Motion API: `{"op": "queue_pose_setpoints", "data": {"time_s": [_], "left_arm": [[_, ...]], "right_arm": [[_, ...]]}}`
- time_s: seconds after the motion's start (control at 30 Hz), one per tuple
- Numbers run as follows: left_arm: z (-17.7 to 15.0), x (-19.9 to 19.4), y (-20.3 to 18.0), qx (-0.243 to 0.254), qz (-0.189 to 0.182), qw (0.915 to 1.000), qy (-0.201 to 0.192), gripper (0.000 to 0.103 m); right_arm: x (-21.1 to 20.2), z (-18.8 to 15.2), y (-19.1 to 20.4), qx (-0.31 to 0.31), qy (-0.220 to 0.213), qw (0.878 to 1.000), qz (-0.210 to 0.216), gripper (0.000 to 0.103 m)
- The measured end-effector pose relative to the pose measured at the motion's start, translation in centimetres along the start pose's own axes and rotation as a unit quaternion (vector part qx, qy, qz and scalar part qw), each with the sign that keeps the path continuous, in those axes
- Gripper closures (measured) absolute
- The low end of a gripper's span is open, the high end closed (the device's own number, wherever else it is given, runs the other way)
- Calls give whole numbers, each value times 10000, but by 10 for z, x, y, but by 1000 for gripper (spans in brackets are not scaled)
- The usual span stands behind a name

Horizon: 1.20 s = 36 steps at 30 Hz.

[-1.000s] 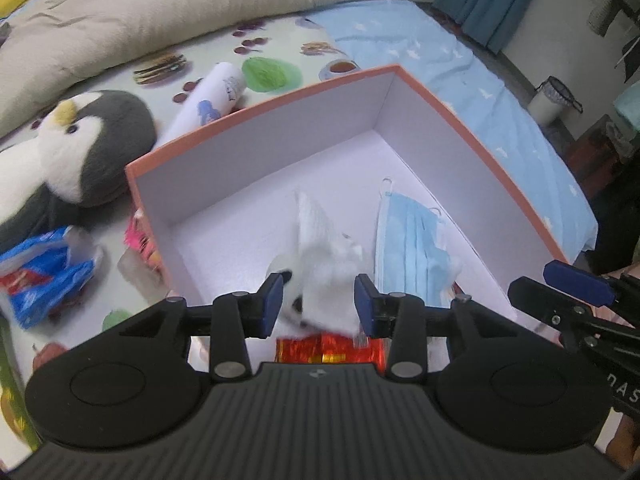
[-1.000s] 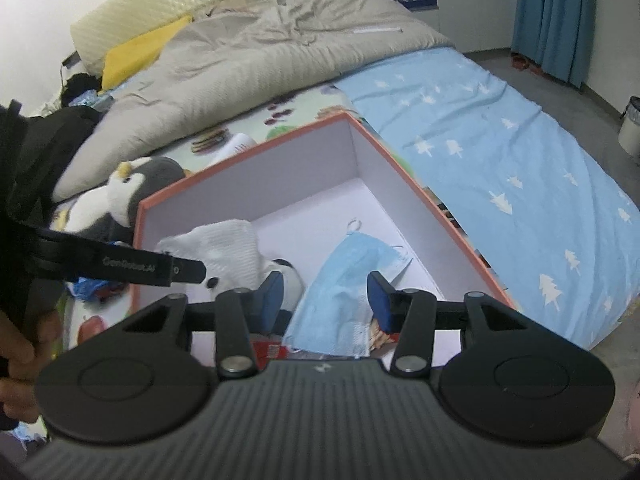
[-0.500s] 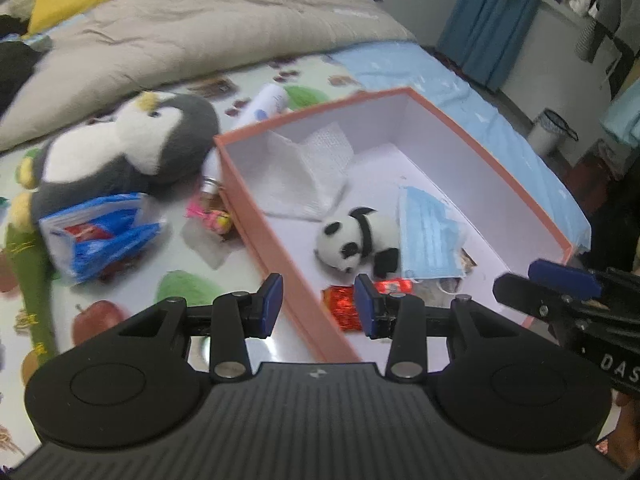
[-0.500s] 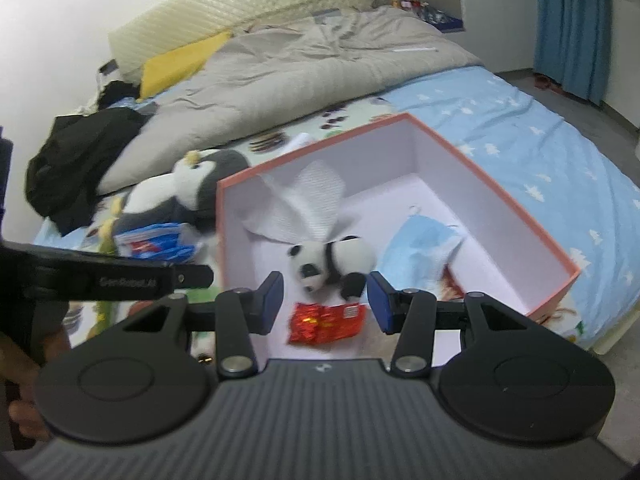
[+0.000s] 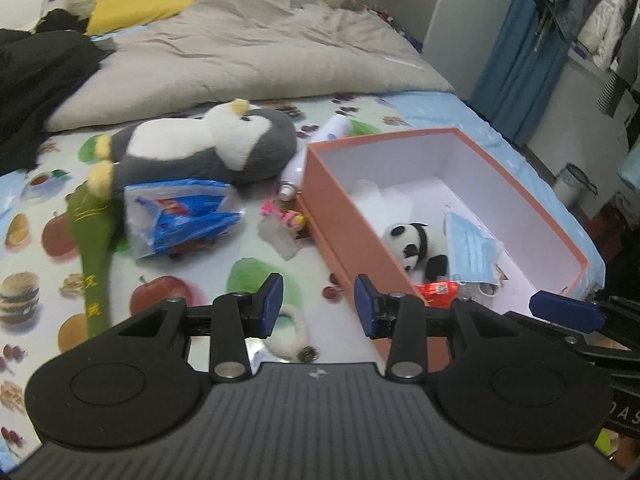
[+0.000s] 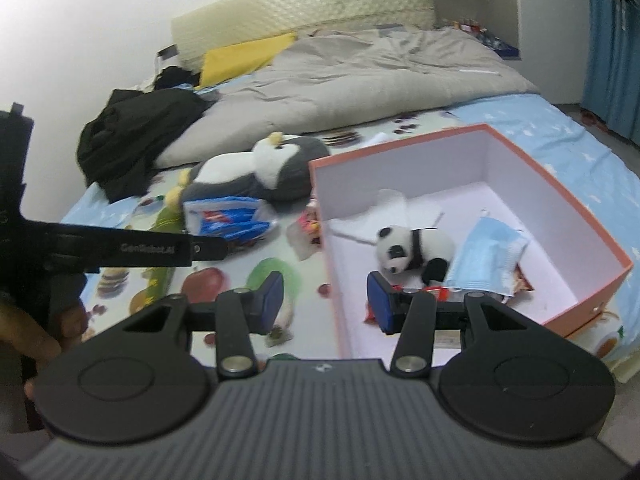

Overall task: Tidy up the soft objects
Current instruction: 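Withdraw both grippers from the box back toward the pile, then grasp the white fuzzy scrunchie with the right gripper while the left gripper reaches the blue bag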

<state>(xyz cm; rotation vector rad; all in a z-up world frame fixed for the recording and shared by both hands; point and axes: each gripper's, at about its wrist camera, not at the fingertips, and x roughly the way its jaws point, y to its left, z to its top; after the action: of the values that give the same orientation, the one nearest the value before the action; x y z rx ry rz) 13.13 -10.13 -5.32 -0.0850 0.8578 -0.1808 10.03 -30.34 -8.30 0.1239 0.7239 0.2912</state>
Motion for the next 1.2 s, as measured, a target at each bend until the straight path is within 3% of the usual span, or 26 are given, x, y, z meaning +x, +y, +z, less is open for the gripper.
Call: {"op": "queue_pose_setpoints", "data": {"time_s": [0.43, 0.67, 0.9, 1.2], "left_arm": [[-47, -10, 53, -722, 200, 9963, -419, 58], [-73, -16, 63, -711, 211, 9950, -673, 58], [-95, -10, 91, -1268, 186, 9902, -561, 58], [-108, 11, 123, -1499, 407, 9864, -539, 58]], "right_arm": [[2, -30, 45, -435, -11, 9987, 283, 54], [6, -46, 59, -546, 22, 9981, 284, 54], [14, -59, 69, -571, 87, 9977, 359, 54], [41, -66, 81, -678, 231, 9967, 391, 54]]}}
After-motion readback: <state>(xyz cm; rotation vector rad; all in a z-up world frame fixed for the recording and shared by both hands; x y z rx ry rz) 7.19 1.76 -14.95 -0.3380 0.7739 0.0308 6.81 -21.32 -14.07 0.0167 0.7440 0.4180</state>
